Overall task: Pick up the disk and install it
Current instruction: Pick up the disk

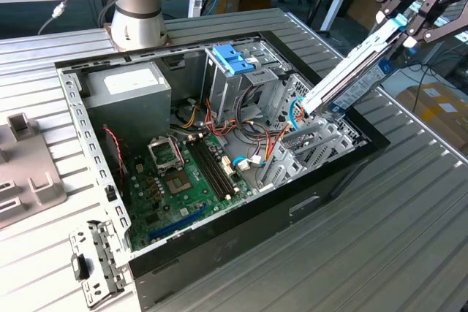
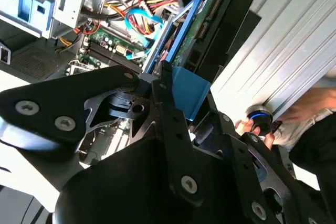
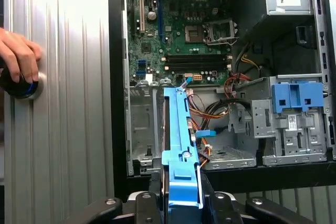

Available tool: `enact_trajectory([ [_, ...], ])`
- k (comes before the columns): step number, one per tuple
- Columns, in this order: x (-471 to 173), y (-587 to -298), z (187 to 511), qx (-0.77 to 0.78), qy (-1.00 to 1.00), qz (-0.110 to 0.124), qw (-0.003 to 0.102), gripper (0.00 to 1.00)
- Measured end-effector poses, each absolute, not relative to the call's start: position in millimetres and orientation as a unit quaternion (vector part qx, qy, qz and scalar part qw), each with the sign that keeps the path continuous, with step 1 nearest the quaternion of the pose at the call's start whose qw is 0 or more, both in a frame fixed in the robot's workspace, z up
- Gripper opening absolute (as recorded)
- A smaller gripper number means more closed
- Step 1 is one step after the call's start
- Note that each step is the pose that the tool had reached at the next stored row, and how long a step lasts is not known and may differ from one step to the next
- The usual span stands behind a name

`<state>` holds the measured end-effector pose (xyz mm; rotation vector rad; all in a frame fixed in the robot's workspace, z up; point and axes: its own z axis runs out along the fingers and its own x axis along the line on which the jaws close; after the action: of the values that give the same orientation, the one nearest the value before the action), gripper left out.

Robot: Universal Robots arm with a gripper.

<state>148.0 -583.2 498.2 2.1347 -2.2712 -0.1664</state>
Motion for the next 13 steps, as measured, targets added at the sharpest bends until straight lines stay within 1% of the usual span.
enact_trajectory([
  [2,167.1,-583.4,497.1,0.683,-0.729,-0.054,0.010,0.37],
  [13,168.7,-583.5,497.1,0.683,-0.729,-0.054,0.010,0.37],
])
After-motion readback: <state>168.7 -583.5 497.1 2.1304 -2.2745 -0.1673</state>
